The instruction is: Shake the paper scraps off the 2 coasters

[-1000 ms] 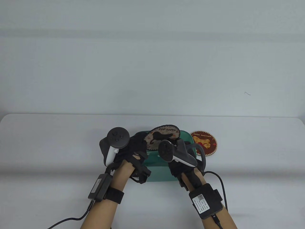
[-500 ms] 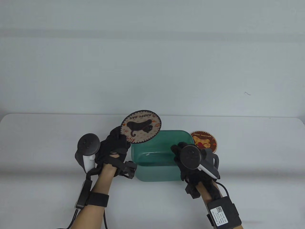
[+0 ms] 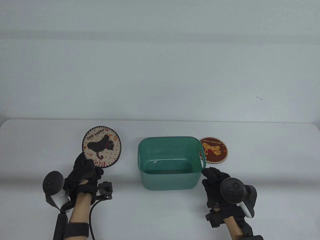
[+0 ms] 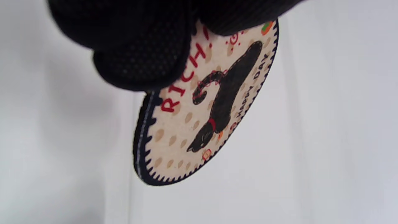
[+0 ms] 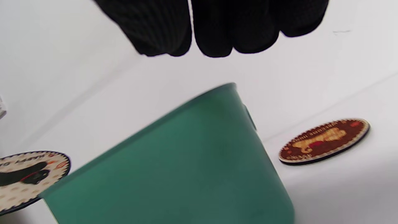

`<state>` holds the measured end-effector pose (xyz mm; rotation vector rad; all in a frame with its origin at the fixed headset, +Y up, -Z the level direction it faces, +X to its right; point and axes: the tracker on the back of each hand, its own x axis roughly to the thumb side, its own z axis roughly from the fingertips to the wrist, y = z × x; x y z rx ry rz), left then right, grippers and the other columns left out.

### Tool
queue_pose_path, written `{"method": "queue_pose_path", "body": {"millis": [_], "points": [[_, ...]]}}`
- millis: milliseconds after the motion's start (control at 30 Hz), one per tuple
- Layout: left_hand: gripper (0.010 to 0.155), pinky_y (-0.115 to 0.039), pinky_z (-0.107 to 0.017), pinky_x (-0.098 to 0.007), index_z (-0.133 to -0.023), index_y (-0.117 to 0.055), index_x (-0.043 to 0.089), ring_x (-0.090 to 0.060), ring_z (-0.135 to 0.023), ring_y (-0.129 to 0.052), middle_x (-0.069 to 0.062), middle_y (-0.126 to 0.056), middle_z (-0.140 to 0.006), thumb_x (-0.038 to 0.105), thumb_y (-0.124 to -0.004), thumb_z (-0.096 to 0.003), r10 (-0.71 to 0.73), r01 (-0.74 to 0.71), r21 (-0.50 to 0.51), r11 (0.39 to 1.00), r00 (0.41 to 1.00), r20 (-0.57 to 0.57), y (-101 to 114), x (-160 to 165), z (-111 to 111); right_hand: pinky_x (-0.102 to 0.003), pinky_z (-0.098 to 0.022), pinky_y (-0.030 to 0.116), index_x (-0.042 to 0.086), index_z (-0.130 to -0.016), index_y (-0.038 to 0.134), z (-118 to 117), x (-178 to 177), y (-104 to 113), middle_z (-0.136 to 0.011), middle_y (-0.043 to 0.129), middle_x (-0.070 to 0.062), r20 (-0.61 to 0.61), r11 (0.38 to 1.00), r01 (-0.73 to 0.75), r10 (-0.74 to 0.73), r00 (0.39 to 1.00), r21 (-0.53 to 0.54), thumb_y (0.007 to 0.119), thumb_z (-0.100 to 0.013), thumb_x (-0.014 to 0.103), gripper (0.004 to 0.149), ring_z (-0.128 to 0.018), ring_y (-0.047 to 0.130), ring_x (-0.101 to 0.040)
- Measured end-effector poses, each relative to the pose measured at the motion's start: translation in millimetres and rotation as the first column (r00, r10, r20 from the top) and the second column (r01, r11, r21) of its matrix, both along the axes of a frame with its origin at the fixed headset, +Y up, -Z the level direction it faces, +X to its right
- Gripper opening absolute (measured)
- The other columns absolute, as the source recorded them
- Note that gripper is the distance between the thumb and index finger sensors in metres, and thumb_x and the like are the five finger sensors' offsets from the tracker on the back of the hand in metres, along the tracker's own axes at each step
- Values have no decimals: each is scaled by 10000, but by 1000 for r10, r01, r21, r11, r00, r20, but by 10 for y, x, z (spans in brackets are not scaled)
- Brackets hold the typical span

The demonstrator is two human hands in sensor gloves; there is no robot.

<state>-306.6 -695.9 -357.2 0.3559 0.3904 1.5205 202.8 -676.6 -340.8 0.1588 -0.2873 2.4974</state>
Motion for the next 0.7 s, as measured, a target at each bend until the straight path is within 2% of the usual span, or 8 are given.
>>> {"method": "queue_pose_path", "body": {"millis": [200, 300, 533, 700], "points": [[450, -851, -225, -299, -943, -646, 183, -242, -351, -978, -175, -819, -740, 246, -702, -501, 56, -58, -57, 997, 998, -30, -372, -177, 127, -485, -610, 585, 248, -882, 620, -39, 127, -204, -951, 608, -77, 21, 993, -18, 21, 1000, -116, 745, -449, 291, 452, -822, 659, -306], [453, -849, -235, -302, -952, -635, 191, -245, -363, -974, -177, -811, -747, 246, -695, -507, 108, -108, -91, 990, 994, -2, -528, -184, 145, -486, -610, 584, 246, -885, 615, -74, 123, -281, -951, 607, -78, 12, 986, -47, 49, 999, -163, 745, -449, 291, 457, -821, 658, -308], [467, -852, -191, -304, -953, -637, 164, -247, -309, -988, -186, -848, -702, 249, -706, -499, 65, -54, -186, 981, 997, 51, -708, -231, 145, -485, -613, 580, 248, -892, 604, -119, 68, -405, -957, 597, -82, -27, 963, -96, 93, 995, -251, 738, -451, 304, 464, -828, 650, -310], [472, -852, -171, -304, -949, -642, 146, -246, -285, -991, -191, -866, -675, 252, -710, -494, 2, 11, -265, 964, 999, 49, -824, -299, 184, -486, -613, 577, 245, -894, 599, -134, 51, -457, -961, 591, -82, -41, 953, -108, 100, 994, -284, 733, -452, 313, 467, -832, 644, -312]]}}
